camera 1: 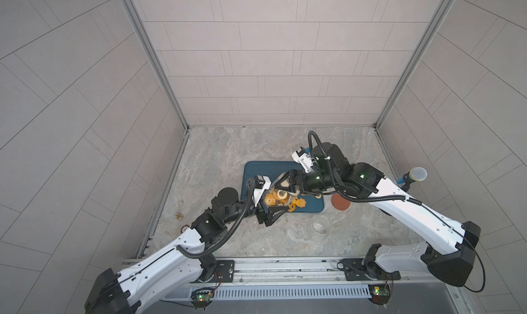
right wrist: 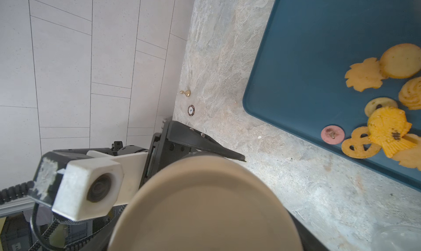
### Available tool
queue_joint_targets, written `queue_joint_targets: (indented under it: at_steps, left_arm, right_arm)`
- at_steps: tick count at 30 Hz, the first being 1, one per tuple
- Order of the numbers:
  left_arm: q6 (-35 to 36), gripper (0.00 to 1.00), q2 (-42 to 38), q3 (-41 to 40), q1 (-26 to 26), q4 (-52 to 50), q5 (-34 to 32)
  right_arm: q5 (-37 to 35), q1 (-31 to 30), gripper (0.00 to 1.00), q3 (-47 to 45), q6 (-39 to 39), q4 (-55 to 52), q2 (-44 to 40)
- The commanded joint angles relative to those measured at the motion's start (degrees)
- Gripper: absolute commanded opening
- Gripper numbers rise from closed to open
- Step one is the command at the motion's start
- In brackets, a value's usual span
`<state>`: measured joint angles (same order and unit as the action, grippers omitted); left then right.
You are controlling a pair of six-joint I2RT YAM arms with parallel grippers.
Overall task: Pour the cookies out of the jar
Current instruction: Pick up the jar from the center of the board.
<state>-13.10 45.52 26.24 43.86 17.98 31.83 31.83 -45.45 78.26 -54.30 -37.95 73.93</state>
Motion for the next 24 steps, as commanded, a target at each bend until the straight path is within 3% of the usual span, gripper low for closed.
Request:
queue_joint_targets:
  at_steps: [1, 3, 7, 10, 12, 13, 16, 18, 20, 24]
  left_arm:
    - [-0.1, 0.58, -0.61, 0.45, 0.35, 4.71, 1.16]
    - [-0.16, 0.42, -0.61, 0.73, 0.35, 4.7, 1.47]
    - [-0.61, 0.24, -0.07, 1.16, 0.35, 4.96, 2.0]
    - [-1.37, 0.0, 0.09, 1.42, 0.35, 5.25, 1.52]
    - [-2.07, 0.0, -0.12, 1.62, 0.36, 5.67, 0.5]
    - [-2.3, 0.0, -0.37, 1.54, 0.36, 5.96, -0.67]
    - [-3.28, 0.0, -0.65, 0.97, 0.35, 6.79, -3.38]
    - [-3.43, 0.0, -2.42, 0.12, 0.35, 8.17, -4.08]
    - [-3.44, 0.0, -3.16, -0.89, 0.36, 9.83, -4.64]
    - [-3.22, 0.0, -5.47, -2.0, 0.35, 10.48, -7.5]
  right_arm:
    - [3.02, -1.55, 0.0, 0.58, -3.09, 9.01, -0.12]
    - [2.64, -1.72, 0.0, 0.55, -3.02, 8.75, 0.06]
    - [1.84, -2.25, 0.0, 0.75, -2.55, 7.86, 0.42]
    - [1.2, -2.49, 0.0, 0.6, -2.5, 7.57, 0.51]
    - [0.0, -2.53, 0.0, 0.73, -1.97, 6.32, 0.6]
    - [-0.56, -2.47, 0.08, 0.83, -1.63, 5.59, 0.56]
    - [-2.05, -2.54, 0.44, 1.0, -1.16, 4.61, 0.17]
    - [-3.34, -2.51, 0.87, 1.44, -0.77, 3.77, -0.23]
    - [-4.43, -2.52, 0.98, 2.1, -0.23, 2.71, -0.35]
    - [-6.96, -2.54, 1.0, 2.79, 0.13, 2.18, -1.35]
